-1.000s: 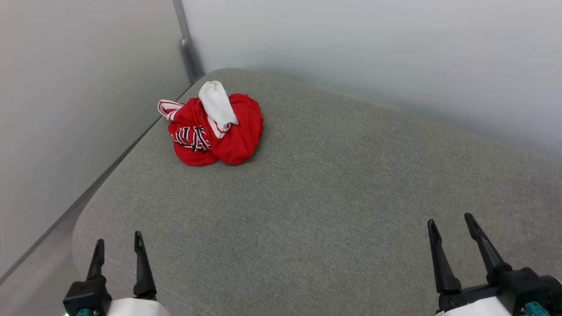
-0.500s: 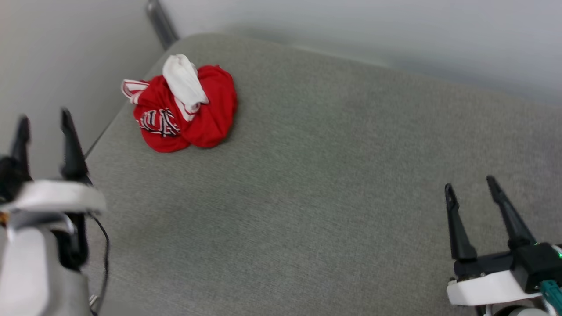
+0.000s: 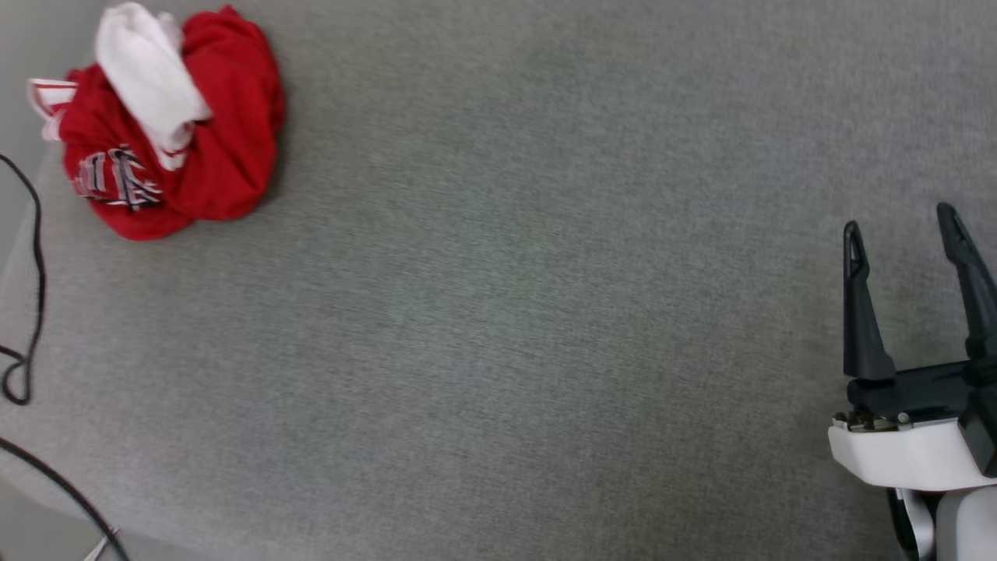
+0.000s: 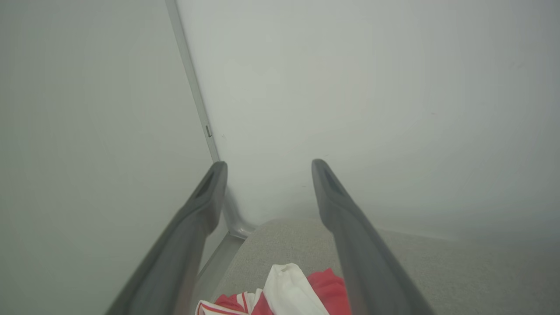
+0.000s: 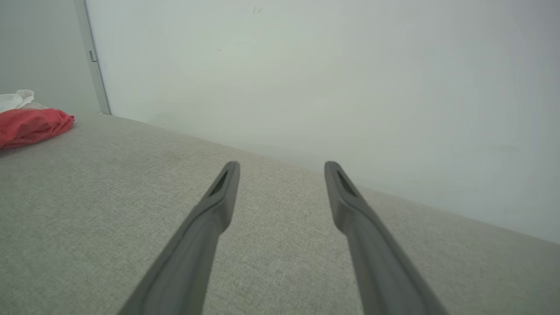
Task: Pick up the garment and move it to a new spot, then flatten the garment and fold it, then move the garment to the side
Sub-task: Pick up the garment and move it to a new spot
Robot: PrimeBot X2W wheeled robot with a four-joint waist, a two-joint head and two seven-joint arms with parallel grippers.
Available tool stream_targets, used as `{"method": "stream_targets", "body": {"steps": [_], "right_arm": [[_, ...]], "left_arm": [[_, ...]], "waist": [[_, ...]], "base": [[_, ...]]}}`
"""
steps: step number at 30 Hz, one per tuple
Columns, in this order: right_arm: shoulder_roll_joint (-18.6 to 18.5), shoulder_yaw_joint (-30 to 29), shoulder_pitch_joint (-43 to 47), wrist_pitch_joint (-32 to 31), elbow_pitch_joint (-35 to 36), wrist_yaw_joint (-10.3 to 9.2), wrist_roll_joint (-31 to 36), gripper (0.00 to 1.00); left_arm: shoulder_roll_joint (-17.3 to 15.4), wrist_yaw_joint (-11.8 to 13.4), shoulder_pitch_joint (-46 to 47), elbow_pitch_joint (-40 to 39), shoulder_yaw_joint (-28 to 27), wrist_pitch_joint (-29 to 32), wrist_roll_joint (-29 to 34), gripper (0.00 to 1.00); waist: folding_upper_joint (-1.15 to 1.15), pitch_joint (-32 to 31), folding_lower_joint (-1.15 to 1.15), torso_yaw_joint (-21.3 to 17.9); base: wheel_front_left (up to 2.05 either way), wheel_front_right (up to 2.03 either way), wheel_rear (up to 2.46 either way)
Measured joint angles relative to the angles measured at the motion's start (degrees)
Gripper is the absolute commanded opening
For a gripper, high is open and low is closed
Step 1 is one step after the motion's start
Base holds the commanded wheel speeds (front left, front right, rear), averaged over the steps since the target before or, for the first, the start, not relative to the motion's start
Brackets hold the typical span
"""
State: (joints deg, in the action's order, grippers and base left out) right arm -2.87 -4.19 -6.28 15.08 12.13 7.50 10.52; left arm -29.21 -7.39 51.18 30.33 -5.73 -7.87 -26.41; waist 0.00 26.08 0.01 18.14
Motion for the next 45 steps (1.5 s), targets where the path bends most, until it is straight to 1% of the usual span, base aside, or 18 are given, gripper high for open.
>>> {"method": "stream_targets", "body": {"steps": [3, 5, 8, 11, 16, 19, 21, 24, 26, 30, 34, 39, 45], "right_arm": [[0.00, 0.02, -0.91, 0.00, 1.56, 0.01, 0.89, 1.00], [0.00, -0.05, -1.23, 0.00, 2.69, 0.01, 1.63, 1.00], [0.00, -0.12, -2.13, 0.00, 4.11, 0.01, 2.50, 1.00], [0.00, 0.05, -2.62, 0.00, 5.27, 0.01, 3.28, 1.00], [0.00, 0.70, -3.07, 0.00, 6.89, 0.01, 4.21, 1.00], [0.00, 0.73, -3.17, 0.00, 7.37, 0.01, 4.76, 1.00], [0.00, 0.59, -3.19, 0.00, 7.40, 0.01, 5.09, 1.00], [0.00, 0.62, -3.21, 0.00, 7.35, 0.01, 5.23, 1.00], [0.00, 0.64, -3.25, 0.00, 7.11, 0.01, 5.36, 1.00], [0.00, 0.90, -3.35, 0.00, 6.28, 0.01, 5.37, 1.00], [0.00, 1.31, -3.42, 0.00, 5.43, 0.01, 5.05, 1.00], [0.00, 2.00, -3.44, 0.00, 3.93, 0.01, 3.18, 1.00], [-0.01, 2.88, -3.40, 0.00, 2.27, 0.01, 0.19, 1.00]], "left_arm": [[-4.71, 0.00, 2.98, 2.25, 5.67, 7.31, -5.88, 1.00], [-7.08, 0.00, 4.66, 3.41, 9.26, 13.59, -10.74, 1.00], [-9.89, -0.01, 5.66, 4.55, 14.73, 22.79, -17.05, 1.00], [-13.01, 0.00, 5.73, 5.15, 19.01, 30.52, -22.91, 1.00], [-16.04, -0.01, 4.56, 5.31, 24.57, 43.80, -33.79, 1.00], [-17.91, -0.01, 3.52, 5.55, 26.02, 47.09, -37.94, 1.00], [-18.07, -0.01, 2.74, 5.87, 27.64, 48.41, -39.35, 1.00], [-17.78, 0.00, 2.43, 6.46, 28.71, 48.22, -41.51, 1.00], [-17.78, 0.00, 2.43, 6.72, 29.76, 47.59, -41.69, 0.00], [-17.94, 0.00, 2.49, 6.79, 31.89, 45.79, -42.53, 0.00], [-19.41, -0.01, 3.19, 5.39, 34.16, 42.91, -42.23, 0.00], [-23.41, -0.01, 6.22, 0.35, 36.95, 39.73, -40.79, 0.00], [-28.49, -0.01, 10.40, -8.26, 40.84, 37.96, -38.53, 0.00]], "waist": [[0.00, 2.61, 0.00, -1.48], [0.00, 4.25, 0.00, -2.30], [0.00, 6.45, 0.00, -3.26], [0.00, 8.34, 0.00, -4.02], [0.00, 10.81, 0.00, -5.03], [0.00, 12.12, -0.01, -5.47], [0.00, 12.89, 0.00, -5.65], [0.00, 13.60, -0.01, -5.76], [0.00, 13.66, 0.00, -5.71], [0.00, 12.81, -0.01, -5.59], [0.00, 11.04, 0.00, -5.39], [0.00, 7.64, -0.01, -5.19], [0.00, 2.79, -0.01, -5.71]], "base": [[0.00, 0.00, 0.00], [0.00, 0.00, 0.00], [0.00, 0.00, 0.00], [0.00, 0.00, 0.00], [0.00, 0.00, 0.00], [0.00, 0.00, 0.00], [0.00, 0.00, 0.00], [0.00, 0.00, 0.00], [0.00, 0.00, 0.00], [0.00, 0.00, 0.00], [0.00, 0.00, 0.00], [0.00, 0.00, 0.00], [0.00, 0.00, 0.00]]}}
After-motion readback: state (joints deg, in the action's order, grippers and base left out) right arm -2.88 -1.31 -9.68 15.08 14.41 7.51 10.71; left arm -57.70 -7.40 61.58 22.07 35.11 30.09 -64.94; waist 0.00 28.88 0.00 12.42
